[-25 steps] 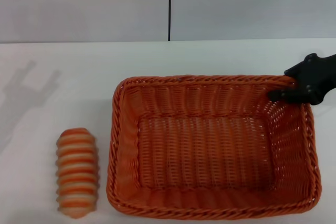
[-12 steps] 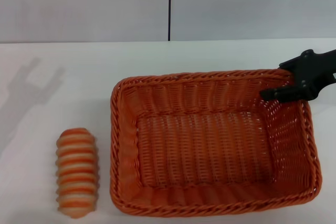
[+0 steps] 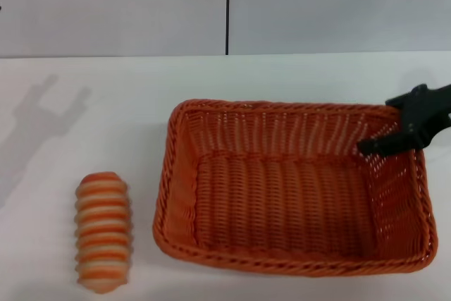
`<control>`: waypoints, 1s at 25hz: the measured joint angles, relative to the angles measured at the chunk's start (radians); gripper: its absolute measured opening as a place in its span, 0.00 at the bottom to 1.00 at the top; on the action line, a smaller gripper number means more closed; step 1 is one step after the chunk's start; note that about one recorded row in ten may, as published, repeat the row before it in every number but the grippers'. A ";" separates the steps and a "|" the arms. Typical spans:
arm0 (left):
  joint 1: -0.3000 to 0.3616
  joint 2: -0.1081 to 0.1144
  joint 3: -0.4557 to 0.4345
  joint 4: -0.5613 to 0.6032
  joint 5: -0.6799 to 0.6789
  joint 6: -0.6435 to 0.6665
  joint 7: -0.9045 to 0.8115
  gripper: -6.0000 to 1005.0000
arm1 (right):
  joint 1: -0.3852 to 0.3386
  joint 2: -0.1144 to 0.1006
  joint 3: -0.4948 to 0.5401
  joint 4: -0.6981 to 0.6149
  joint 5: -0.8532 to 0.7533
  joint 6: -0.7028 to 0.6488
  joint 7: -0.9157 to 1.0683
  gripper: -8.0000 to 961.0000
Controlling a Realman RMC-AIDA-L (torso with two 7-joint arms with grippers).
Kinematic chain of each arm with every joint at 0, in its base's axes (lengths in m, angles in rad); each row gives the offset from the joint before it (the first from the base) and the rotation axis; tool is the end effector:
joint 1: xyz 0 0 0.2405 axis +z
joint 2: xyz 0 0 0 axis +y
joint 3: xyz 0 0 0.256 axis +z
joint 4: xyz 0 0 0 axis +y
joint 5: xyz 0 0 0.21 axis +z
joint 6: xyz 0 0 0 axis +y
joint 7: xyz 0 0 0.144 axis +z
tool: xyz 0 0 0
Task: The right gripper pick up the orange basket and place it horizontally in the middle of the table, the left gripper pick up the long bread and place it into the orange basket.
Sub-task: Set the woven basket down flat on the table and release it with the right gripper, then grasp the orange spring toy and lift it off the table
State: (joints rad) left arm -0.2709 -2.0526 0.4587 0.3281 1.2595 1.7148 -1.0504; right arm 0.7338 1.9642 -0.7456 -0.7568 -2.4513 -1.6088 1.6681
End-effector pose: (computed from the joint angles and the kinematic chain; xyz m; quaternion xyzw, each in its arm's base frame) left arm -0.3291 0.2647 0.0734 -0.6908 -0.2406 -0.5390 0.4175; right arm 0.2524 0.3729 0.0393 -0.9731 0.2178 -0.0099 0.0744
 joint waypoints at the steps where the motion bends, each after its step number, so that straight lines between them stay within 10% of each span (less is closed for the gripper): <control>1: -0.004 -0.001 0.000 0.000 0.000 -0.001 0.003 0.75 | 0.007 0.014 -0.004 -0.004 -0.049 0.025 0.023 0.69; 25: -0.023 -0.003 -0.003 -0.006 0.009 -0.032 0.029 0.74 | -0.034 0.065 -0.005 -0.204 0.062 -0.011 0.080 0.68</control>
State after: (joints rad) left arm -0.2937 -2.0555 0.4562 0.3222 1.2687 1.6833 -1.0215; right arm 0.6998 2.0290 -0.7504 -0.9605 -2.3897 -1.6195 1.7484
